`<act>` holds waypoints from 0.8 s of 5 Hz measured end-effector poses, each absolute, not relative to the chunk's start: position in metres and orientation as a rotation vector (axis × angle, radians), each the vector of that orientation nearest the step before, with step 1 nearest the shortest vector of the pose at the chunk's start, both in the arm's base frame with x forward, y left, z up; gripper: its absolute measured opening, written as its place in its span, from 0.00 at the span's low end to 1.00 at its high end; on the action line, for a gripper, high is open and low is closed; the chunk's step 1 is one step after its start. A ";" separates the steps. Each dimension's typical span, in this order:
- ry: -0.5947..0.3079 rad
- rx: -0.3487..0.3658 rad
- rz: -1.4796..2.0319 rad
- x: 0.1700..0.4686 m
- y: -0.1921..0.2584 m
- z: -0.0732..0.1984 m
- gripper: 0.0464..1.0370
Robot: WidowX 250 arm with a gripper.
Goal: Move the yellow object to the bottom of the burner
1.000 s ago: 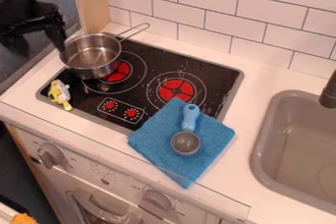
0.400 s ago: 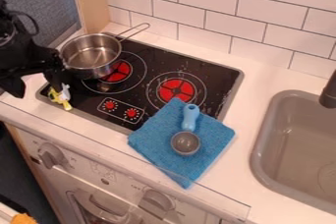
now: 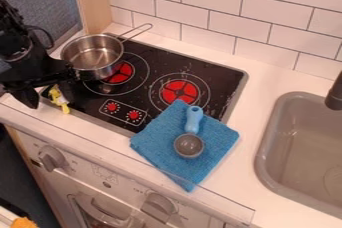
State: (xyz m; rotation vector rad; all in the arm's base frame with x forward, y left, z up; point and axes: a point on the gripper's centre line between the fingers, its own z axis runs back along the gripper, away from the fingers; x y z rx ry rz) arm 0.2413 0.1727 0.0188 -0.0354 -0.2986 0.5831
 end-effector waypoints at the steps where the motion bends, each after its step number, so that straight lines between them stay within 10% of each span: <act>1: -0.297 -0.044 0.568 0.252 0.171 0.012 0.91; 2: -0.298 0.000 0.569 0.253 0.175 0.011 0.63; 4: -0.298 0.007 0.581 0.252 0.175 0.011 0.52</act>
